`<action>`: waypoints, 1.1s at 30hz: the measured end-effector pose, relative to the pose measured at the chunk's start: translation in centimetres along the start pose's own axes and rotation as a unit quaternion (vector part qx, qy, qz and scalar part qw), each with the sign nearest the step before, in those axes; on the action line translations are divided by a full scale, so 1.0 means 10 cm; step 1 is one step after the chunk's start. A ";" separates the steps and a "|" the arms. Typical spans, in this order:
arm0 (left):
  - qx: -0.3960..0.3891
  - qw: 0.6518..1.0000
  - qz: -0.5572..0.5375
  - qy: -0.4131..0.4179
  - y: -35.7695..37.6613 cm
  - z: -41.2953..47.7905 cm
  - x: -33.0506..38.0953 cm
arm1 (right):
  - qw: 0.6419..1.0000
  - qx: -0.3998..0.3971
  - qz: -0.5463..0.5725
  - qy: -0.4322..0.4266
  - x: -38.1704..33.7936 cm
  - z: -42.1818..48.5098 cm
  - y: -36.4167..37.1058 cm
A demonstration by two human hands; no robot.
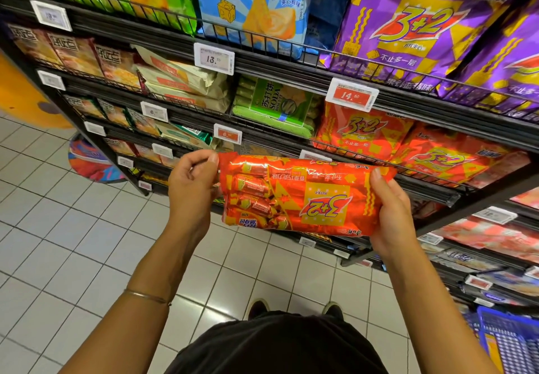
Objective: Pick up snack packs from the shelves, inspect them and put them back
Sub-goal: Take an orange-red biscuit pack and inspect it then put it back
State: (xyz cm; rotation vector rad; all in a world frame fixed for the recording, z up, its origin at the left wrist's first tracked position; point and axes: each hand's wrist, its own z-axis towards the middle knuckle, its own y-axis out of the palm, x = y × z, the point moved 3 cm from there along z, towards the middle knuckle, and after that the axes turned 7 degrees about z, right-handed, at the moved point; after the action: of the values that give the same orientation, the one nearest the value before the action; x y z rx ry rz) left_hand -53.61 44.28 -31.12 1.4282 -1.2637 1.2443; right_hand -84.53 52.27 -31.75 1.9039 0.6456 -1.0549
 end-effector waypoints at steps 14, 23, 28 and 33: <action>-0.269 0.939 -0.195 -0.087 0.39 -0.34 -0.32 | 0.990 -0.040 0.110 0.078 0.05 0.00 0.12; -0.181 0.967 -0.163 -0.072 0.35 -0.22 -0.24 | 0.986 -0.119 -0.102 0.057 0.00 0.02 0.04; -0.188 0.977 -0.093 -0.038 0.41 -0.23 -0.11 | 0.949 -0.220 -0.227 0.019 -0.10 -0.03 0.36; -0.221 0.972 -0.074 -0.014 0.51 -0.30 0.02 | 0.930 -0.243 -0.275 -0.030 -0.08 -0.08 0.57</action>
State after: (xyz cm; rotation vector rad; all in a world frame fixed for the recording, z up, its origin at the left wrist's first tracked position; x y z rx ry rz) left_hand -59.12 46.43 -30.61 1.1907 -1.3263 0.7820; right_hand -80.31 50.02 -28.43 1.2759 1.3205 -1.1481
